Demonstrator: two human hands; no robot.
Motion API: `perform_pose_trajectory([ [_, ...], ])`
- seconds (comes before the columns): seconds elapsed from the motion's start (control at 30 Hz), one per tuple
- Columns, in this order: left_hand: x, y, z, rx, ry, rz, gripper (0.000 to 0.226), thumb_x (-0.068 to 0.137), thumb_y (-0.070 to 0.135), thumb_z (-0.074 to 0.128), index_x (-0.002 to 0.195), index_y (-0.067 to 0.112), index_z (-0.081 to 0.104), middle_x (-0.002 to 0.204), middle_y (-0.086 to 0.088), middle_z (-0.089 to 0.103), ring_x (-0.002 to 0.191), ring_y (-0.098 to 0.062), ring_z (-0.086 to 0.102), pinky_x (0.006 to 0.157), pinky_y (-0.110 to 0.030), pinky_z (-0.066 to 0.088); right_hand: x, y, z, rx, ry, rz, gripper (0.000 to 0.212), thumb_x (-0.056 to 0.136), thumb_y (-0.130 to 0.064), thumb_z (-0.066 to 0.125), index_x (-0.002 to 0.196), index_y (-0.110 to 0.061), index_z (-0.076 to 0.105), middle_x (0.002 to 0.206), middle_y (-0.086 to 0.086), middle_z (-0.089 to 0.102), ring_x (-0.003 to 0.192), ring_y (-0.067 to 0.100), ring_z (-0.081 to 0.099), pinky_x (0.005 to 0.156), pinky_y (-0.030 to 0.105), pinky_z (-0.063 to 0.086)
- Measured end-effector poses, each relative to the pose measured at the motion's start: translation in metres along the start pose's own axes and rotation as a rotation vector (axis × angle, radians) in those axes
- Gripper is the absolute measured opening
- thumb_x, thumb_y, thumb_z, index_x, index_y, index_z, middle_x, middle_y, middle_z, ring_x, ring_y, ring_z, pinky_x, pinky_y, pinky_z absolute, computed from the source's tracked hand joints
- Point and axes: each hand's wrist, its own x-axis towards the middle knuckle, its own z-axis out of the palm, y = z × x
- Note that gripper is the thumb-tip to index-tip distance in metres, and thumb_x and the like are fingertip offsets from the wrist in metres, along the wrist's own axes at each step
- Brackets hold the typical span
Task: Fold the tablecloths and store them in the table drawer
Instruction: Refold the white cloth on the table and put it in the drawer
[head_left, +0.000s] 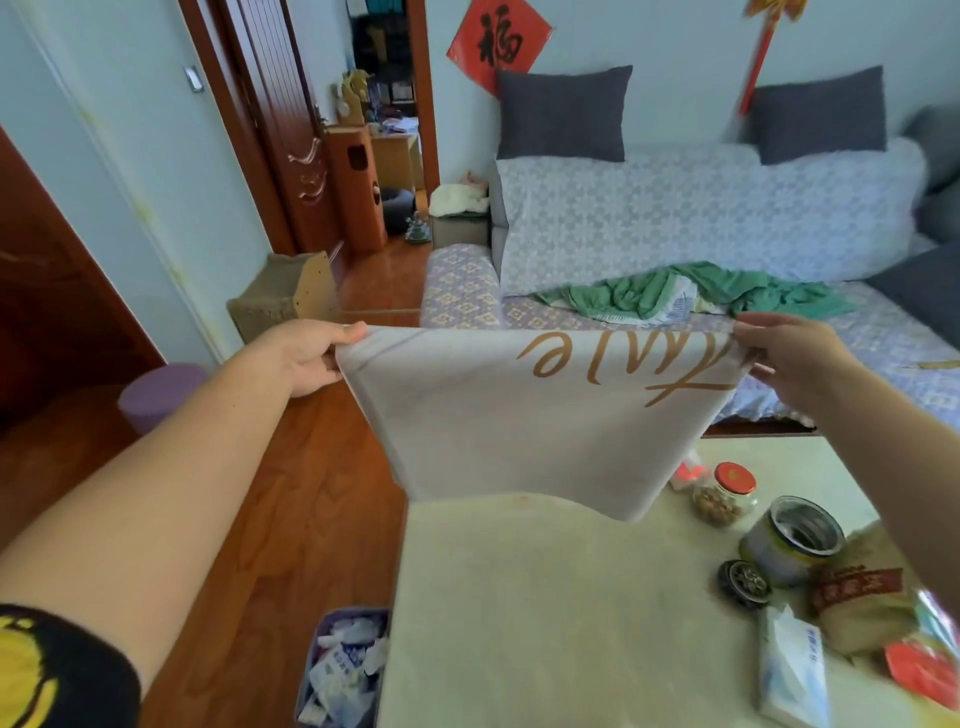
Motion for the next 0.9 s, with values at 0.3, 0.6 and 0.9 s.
perform_pose_trajectory([
  [0.3,-0.014,0.014,-0.026,0.002,-0.017,0.142,0.023,0.091,0.01,0.07,0.114,0.006,0.068,0.122,-0.008,0.07,0.11,-0.02,0.066,0.105,-0.041,0.049,-0.031,-0.013,0.003,0.112,-0.045,-0.136,0.027,0.092,-0.006,0.066,0.119,-0.013,0.068,0.103,0.009,0.065,0.084,0.015,0.06,0.083,0.03,0.048],
  [0.6,-0.018,0.026,-0.031,-0.032,0.156,0.175,0.033,0.093,0.013,0.069,0.125,0.007,0.063,0.124,-0.007,0.067,0.109,-0.022,0.065,0.078,-0.036,0.053,-0.047,-0.032,0.012,0.038,0.022,-0.163,0.016,0.094,-0.008,0.065,0.108,-0.008,0.072,0.092,0.014,0.062,0.08,0.023,0.053,0.077,0.038,0.045],
  [0.9,-0.016,-0.005,-0.01,-0.132,0.219,0.053,0.039,0.095,0.011,0.063,0.134,0.012,0.059,0.112,0.0,0.065,0.096,-0.016,0.062,0.092,-0.037,0.048,-0.021,-0.007,0.018,-0.099,-0.009,-0.072,0.014,0.09,-0.005,0.069,0.103,-0.01,0.073,0.098,0.012,0.069,0.082,0.019,0.06,0.077,0.032,0.052],
])
